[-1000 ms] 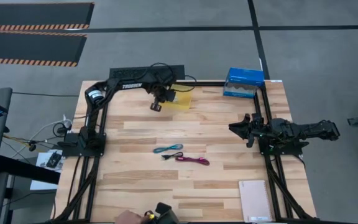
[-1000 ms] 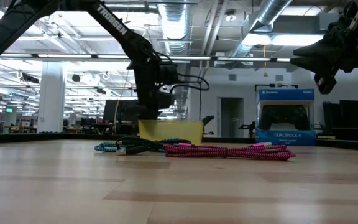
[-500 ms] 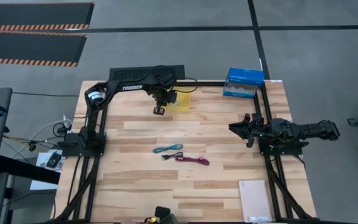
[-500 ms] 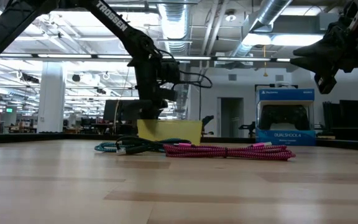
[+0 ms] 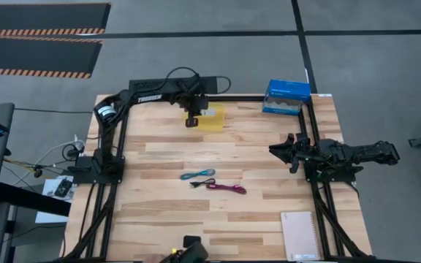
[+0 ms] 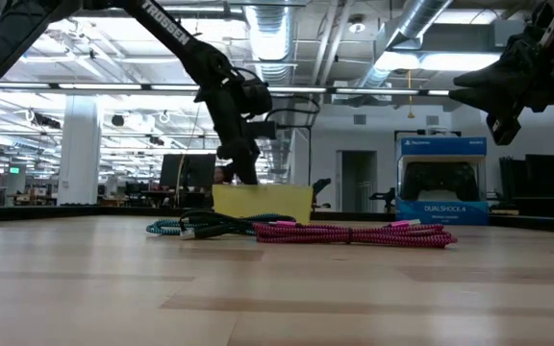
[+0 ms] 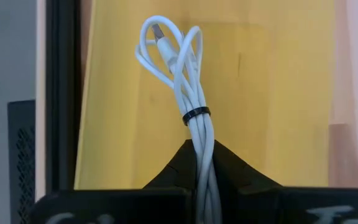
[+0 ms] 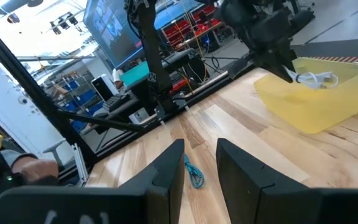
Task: Pick and place USB-C Cables
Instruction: Put the white charger cable into the yellow bin
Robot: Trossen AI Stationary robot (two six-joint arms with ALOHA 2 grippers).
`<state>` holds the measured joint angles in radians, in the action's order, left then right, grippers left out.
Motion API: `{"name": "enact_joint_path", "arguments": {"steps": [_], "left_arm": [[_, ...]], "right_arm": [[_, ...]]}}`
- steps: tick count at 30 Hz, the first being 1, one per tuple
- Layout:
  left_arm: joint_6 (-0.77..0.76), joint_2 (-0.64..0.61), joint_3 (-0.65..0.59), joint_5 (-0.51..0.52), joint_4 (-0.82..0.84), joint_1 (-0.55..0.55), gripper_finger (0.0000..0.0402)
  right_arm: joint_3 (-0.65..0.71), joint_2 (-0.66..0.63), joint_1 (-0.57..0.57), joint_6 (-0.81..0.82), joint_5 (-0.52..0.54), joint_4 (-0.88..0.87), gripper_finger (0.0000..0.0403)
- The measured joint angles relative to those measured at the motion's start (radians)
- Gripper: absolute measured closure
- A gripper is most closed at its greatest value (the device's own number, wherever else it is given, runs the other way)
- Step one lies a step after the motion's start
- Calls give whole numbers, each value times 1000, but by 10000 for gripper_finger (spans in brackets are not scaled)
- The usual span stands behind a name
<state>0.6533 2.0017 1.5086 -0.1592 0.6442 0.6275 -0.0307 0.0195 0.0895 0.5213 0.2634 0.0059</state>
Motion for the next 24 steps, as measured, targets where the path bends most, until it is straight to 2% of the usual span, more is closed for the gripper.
{"name": "enact_joint_path", "arguments": {"steps": [24], "left_arm": [[64, 87, -2, 85, 28, -10, 397]], "right_arm": [[0, 0, 0, -25, 10, 1, 284]]}}
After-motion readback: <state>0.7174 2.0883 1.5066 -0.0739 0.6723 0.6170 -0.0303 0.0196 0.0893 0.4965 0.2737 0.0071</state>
